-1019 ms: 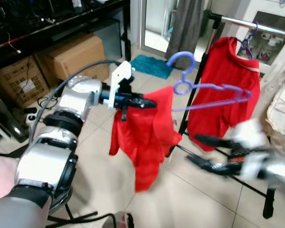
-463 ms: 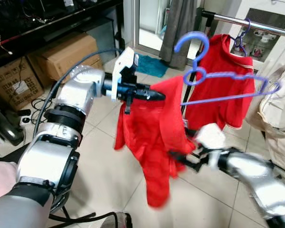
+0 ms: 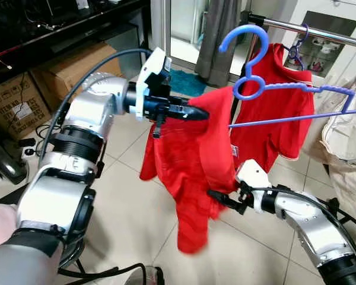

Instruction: Hang hanger

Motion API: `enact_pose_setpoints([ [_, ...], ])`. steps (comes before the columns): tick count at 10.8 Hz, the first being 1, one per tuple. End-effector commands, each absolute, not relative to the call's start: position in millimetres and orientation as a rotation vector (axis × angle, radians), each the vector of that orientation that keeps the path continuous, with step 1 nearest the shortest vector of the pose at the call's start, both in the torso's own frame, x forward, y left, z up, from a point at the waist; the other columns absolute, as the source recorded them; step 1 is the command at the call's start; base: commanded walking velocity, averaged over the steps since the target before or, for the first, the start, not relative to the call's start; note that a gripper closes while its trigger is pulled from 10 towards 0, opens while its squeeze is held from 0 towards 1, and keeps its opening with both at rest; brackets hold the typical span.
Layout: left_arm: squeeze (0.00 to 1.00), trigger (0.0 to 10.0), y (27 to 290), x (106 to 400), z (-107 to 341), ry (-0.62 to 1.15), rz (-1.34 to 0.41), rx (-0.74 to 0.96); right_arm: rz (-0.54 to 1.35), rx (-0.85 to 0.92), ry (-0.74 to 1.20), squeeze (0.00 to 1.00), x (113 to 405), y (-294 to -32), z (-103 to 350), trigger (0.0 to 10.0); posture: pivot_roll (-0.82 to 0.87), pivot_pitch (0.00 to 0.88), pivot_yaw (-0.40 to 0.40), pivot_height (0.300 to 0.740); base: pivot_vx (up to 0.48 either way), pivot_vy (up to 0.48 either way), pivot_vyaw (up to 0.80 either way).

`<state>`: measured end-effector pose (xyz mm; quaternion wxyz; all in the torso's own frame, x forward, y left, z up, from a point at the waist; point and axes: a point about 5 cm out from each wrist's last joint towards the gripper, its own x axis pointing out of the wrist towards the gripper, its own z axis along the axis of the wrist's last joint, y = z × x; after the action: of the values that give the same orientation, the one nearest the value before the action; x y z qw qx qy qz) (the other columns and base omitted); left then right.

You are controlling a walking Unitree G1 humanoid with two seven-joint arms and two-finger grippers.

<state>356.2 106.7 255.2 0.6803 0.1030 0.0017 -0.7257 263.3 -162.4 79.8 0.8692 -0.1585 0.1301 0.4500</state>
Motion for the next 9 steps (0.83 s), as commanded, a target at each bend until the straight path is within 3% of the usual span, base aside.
enact_pose_setpoints([
  [1, 0.00, 0.0, 110.9, 355.0, 260.7, -0.022, -1.622, 0.239, 0.939, -0.324, 0.268, 0.00, 264.3, -171.2, 82.5, 0.0, 0.02, 0.000, 0.003, 0.740, 0.000, 0.000, 0.00],
  [3, 0.00, 0.0, 112.1, 355.3, 254.0, 0.002, -1.602, 0.240, 0.987, -0.258, 0.266, 0.00, 258.5, -180.7, 86.0, 0.0, 0.02, 0.000, 0.007, 0.740, 0.000, 0.000, 0.00],
  [9, 0.00, 0.0, 104.1, 358.0, 256.7, -0.017, -1.584, 0.213, 1.031, -0.192, 0.250, 0.00, 261.0, -168.0, 87.1, 0.0, 0.01, 0.000, 0.013, 0.740, 0.000, 0.000, 0.00],
])
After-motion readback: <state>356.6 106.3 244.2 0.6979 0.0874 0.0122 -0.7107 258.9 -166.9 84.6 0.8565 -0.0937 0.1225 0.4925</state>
